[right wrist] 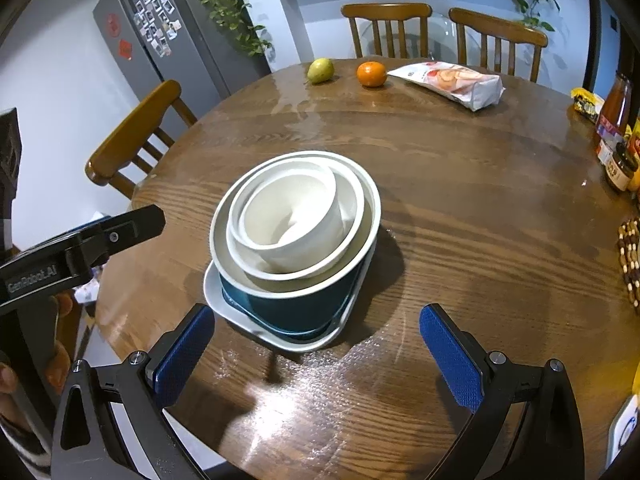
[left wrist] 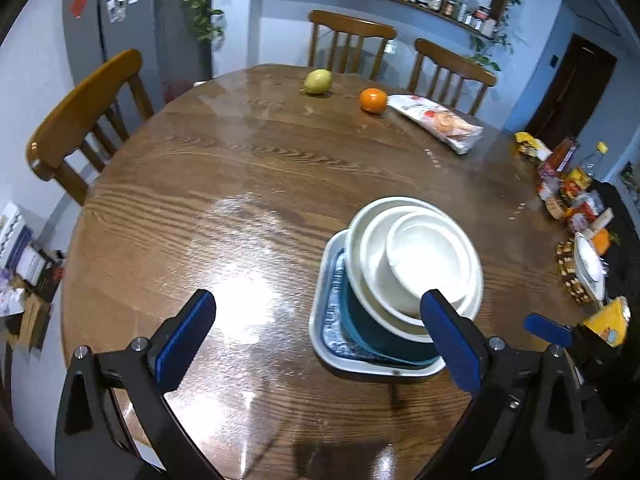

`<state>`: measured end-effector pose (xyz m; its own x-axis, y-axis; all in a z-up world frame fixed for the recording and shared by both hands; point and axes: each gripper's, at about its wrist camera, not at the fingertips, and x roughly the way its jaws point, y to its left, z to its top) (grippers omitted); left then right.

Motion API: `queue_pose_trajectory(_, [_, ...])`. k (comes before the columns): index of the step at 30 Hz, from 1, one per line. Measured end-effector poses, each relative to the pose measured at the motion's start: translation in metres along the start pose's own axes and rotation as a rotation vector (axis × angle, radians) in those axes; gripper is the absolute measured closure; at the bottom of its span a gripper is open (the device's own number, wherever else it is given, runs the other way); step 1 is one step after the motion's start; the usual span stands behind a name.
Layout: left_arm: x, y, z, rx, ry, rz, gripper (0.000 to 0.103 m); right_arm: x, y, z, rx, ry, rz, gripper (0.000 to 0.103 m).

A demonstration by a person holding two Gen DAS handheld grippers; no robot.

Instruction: Organize plates and bowls

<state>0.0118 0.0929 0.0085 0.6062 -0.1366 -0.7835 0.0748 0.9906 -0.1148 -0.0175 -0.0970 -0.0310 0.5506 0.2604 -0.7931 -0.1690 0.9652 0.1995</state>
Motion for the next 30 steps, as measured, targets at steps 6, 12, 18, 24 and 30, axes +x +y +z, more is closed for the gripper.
queue_pose_trajectory(6, [-0.007, -0.005, -0.009, 0.066, -0.031, 0.104, 0.001, 0.001, 0.000, -0.001, 0.003, 0.001, 0.003, 0.001])
queue_pose_trajectory(12, [-0.003, -0.003, -0.014, 0.098, 0.000, 0.085, 0.001, 0.002, 0.005, -0.003, -0.001, 0.009, -0.001, 0.001])
queue_pose_trajectory(18, [-0.005, -0.004, -0.018, 0.116, 0.009, 0.098, 0.001, 0.001, 0.010, -0.004, -0.008, 0.026, -0.026, 0.001])
queue_pose_trajectory(24, [-0.003, -0.005, -0.019, 0.117, 0.026, 0.093, 0.001, -0.005, 0.009, -0.001, -0.009, 0.019, -0.029, 0.001])
queue_pose_trajectory(30, [-0.001, -0.007, -0.021, 0.129, 0.040, 0.102, 0.001, -0.004, 0.010, 0.000, -0.015, 0.031, -0.025, 0.001])
